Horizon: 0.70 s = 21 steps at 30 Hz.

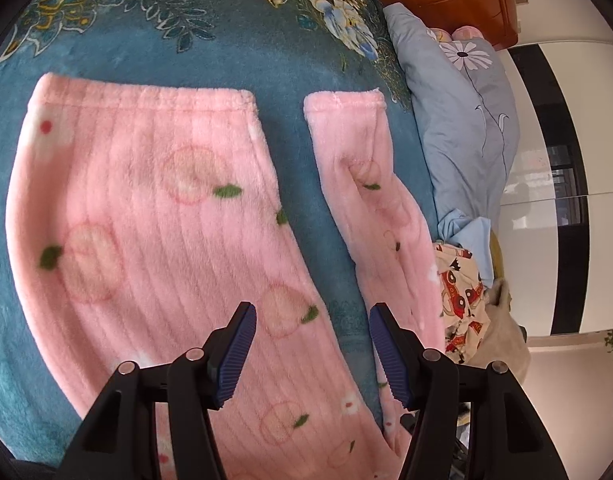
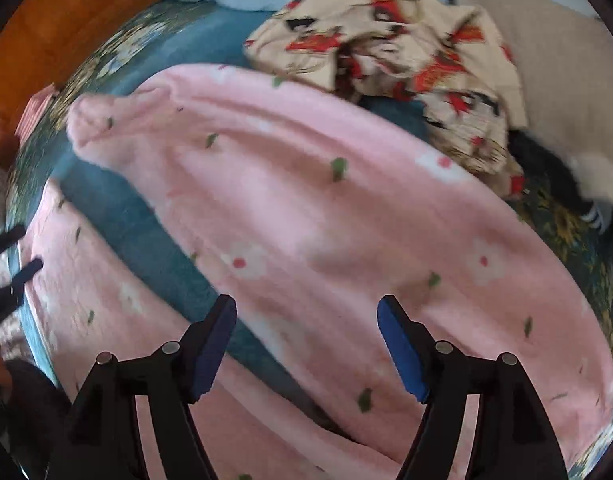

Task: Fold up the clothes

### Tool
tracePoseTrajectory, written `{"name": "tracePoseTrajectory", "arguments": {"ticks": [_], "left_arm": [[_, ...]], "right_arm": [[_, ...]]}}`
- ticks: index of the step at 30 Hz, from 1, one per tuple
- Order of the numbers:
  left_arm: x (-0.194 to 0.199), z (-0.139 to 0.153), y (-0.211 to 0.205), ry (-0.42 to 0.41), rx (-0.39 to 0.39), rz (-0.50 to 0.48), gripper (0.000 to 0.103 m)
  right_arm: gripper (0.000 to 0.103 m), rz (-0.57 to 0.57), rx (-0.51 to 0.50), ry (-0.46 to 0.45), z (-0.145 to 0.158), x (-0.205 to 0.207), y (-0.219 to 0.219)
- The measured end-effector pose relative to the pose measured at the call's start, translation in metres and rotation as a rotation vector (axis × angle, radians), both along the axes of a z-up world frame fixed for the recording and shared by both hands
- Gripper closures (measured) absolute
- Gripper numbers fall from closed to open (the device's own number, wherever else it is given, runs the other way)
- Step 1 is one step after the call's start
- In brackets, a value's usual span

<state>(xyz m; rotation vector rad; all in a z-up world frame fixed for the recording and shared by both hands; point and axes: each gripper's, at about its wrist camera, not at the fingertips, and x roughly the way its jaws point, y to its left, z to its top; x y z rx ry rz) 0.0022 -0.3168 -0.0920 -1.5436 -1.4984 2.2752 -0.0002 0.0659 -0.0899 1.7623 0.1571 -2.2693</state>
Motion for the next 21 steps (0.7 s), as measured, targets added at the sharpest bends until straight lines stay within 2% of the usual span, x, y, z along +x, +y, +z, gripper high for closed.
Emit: {"name": "tracePoseTrajectory", "arguments": {"ticks": [2,5,7,10,12,13,14,15,18,21], "left_arm": [[-0.010,0.002,-0.006,0.016,0.012,0.002,0.040],[-0.025,0.004,-0.012,0.027,0.005,0.001,0.040],[-0.033,0.002,-0.015,0.024,0.008,-0.003,0.040],[-0.044,-0.005,-0.020,0.013,0.036,-0.008,0.040],[-0.053,-0.014,-0.025,0.000,0.113,0.015,0.040],[-0.058,-0.019,-0.028,-0.006,0.155,0.029,0.040],[-0.062,-0.022,-0.032,-0.011,0.182,0.055,0.040],[-0.067,-0.026,-0.035,-0.016,0.205,0.086,0.040],[-0.084,-0.030,-0.041,-0.041,0.147,0.128,0.037],[-0.102,-0.039,-0.038,-0.076,0.143,0.118,0.037]], "right_arm": [[0.030,0.084,0.035,0.020,-0.004,0.003,-0.020],[0.047,0.119,0.077,0.012,-0.016,-0.003,-0.035],[0.063,0.125,0.098,-0.012,-0.026,-0.008,-0.041],[0.063,0.144,0.146,-0.041,-0.039,-0.009,-0.049],[0.067,0.164,0.169,-0.033,-0.041,-0.007,-0.055],[0.087,0.182,0.170,-0.031,-0.040,-0.006,-0.058],[0.096,0.200,0.169,-0.030,-0.038,-0.004,-0.060],[0.096,0.218,0.158,-0.030,-0.035,0.000,-0.063],[0.097,0.271,0.129,-0.029,-0.025,0.012,-0.069],[0.097,0.318,0.121,-0.028,-0.023,0.028,-0.073]]}}
